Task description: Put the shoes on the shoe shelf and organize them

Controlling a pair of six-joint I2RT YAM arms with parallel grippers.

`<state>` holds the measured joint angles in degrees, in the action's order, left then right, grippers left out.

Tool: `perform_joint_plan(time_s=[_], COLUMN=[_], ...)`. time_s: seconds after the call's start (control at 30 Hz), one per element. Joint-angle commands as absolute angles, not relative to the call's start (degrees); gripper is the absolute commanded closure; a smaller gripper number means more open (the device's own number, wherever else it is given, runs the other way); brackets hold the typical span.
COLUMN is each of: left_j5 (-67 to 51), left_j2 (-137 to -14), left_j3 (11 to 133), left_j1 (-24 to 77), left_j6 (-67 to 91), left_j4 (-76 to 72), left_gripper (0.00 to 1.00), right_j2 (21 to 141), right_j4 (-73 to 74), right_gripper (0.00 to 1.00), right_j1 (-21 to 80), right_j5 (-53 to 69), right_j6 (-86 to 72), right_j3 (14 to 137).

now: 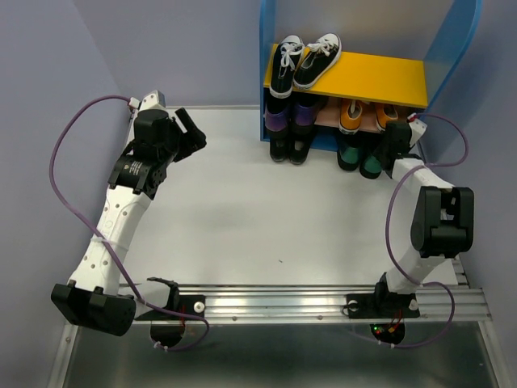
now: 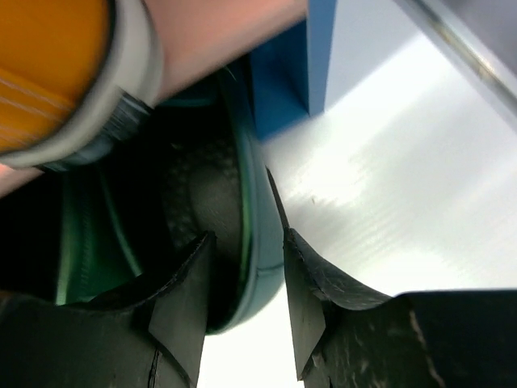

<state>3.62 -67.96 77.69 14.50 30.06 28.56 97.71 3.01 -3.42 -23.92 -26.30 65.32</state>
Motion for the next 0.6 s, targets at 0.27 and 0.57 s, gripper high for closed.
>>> perform_joint_plan(time_s=[0.27,0.57], left_j5=[3.3,3.4], left_j2=[-66.3,-66.4], left_j3=[77.3,77.5], left_j1=[14.2,14.2], left_j6=[30.0,30.1], left_j4=[27.0,27.2], left_gripper=[0.20,0.20], right_j2=[95.5,97.4], right_j4=[1.4,1.3], right_gripper=[0.78,0.99], right_j1=[-3.4,-4.0], right_j5=[-24.3,-27.2], right_j6=[-29.5,-30.1], right_j3=[62.4,68.4])
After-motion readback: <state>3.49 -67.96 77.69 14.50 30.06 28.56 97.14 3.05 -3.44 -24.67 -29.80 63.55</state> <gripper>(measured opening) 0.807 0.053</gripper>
